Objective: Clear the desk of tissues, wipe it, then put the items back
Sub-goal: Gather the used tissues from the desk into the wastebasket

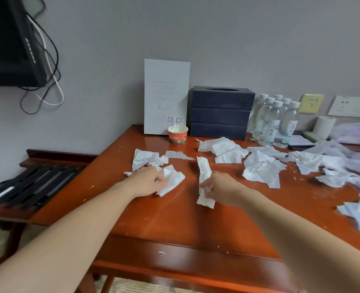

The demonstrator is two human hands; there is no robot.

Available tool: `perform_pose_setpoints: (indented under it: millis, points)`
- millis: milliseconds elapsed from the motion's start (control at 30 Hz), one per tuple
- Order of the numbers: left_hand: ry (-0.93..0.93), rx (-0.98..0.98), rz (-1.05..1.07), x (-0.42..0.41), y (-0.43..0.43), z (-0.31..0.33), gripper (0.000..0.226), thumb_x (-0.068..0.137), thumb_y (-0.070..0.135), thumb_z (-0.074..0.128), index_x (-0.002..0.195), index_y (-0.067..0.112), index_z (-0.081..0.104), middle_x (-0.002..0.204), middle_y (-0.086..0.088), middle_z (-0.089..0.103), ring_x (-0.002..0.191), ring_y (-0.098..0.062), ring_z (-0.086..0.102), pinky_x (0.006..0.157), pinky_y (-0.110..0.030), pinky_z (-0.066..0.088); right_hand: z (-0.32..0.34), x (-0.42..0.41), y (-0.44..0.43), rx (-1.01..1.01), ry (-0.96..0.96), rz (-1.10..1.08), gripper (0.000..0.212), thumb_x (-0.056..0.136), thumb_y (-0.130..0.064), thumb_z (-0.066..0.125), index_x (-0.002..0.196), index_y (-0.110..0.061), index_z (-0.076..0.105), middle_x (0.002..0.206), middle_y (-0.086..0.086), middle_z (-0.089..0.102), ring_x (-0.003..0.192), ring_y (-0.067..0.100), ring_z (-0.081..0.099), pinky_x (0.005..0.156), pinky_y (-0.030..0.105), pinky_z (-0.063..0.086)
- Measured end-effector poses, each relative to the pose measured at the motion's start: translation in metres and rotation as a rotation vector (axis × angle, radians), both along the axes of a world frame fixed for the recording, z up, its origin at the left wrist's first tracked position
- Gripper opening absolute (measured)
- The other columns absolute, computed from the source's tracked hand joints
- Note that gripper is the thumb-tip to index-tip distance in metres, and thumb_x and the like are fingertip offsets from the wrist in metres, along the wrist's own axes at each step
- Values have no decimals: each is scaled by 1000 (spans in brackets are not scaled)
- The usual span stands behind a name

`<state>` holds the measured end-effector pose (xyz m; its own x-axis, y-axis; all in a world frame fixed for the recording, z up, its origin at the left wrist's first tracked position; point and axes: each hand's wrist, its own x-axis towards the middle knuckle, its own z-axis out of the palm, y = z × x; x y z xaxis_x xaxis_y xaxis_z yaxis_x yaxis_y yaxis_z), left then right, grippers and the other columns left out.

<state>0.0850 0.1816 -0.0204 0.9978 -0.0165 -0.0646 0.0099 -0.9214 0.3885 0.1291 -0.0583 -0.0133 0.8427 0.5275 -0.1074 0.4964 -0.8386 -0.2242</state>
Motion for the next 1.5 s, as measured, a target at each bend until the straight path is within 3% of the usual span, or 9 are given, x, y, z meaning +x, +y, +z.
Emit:
perform_pose_setpoints:
  millis: [133, 333, 533, 700, 900, 1167, 1267, 1400, 1500]
  points:
    - [-47, 43, -33, -26, -5, -2, 26, 94, 37, 62, 116, 27, 72, 110, 2, 66, 87, -4, 57, 71, -22, 43, -1, -24, -26, 21, -37, -47, 42, 93, -30, 61, 133, -19, 57, 127, 2, 55, 112, 19, 54, 88, 25, 46]
    - [-248, 87, 129, -34, 3, 10, 43, 84, 56, 68, 125, 45, 58, 133, 3, 41, 127, -21, 38, 102, -38, 38, 2, -35, -43, 10, -81, -67, 47, 89, -35, 68, 133, -24, 58, 140, 0, 44, 131, 23, 35, 107, 36, 37]
    - [62, 88, 110, -11, 23, 3, 101, 79, 68, 65, 157, 30, 13, 165, 3, 6, 150, -25, 14, 117, -45, 25, 7, -23, -42, 58, 15, -75, 73, 87, -32, 66, 150, -23, 30, 157, 2, 24, 142, 30, 23, 113, 45, 31]
    - [150, 78, 54, 9, 39, 2, 107, 78, 72, 61, 158, 28, 6, 166, 6, 1, 152, -19, 12, 121, -43, 23, 8, -6, -43, 36, 128, -88, 78, 90, -36, 62, 154, -26, 19, 162, 0, 13, 148, 28, 16, 115, 46, 27]
    - [215, 96, 60, 18, 34, -6, 91, 84, 68, 57, 156, 32, 16, 163, 3, 21, 145, -23, 31, 113, -36, 36, -4, 5, -42, -19, 112, -97, 70, 88, -45, 65, 149, -25, 35, 146, 1, 41, 135, 23, 37, 106, 39, 42]
    - [-70, 83, 27, 17, -8, -6, 29, 93, 37, 61, 116, 21, 64, 102, 2, 66, 81, -11, 57, 56, -22, 38, -6, -2, -55, 117, -161, -152, 21, 94, -10, 46, 109, -17, 60, 112, 7, 63, 85, 22, 58, 62, 28, 46]
    - [-97, 101, 14, 22, -25, -6, 29, 94, 35, 59, 122, 26, 62, 113, 0, 67, 89, -15, 60, 58, -22, 39, -1, 3, -68, 224, -235, -198, 23, 94, -11, 46, 109, -18, 62, 111, 5, 63, 95, 25, 61, 69, 33, 52]
    - [-88, 111, -14, 30, -46, -6, 17, 95, 35, 59, 79, 32, 53, 86, 3, 59, 73, -10, 53, 54, -24, 34, 6, 19, -101, 168, -317, -282, 29, 94, -20, 55, 121, -18, 63, 135, 3, 52, 126, 25, 44, 90, 36, 48]
    - [-76, 129, -31, 38, -52, -6, 13, 95, 36, 58, 99, 25, 64, 94, 3, 65, 81, -12, 60, 60, -27, 45, 1, 34, -121, 28, -264, -329, 32, 92, -28, 58, 123, -21, 65, 159, 2, 27, 148, 27, 11, 117, 44, 22]
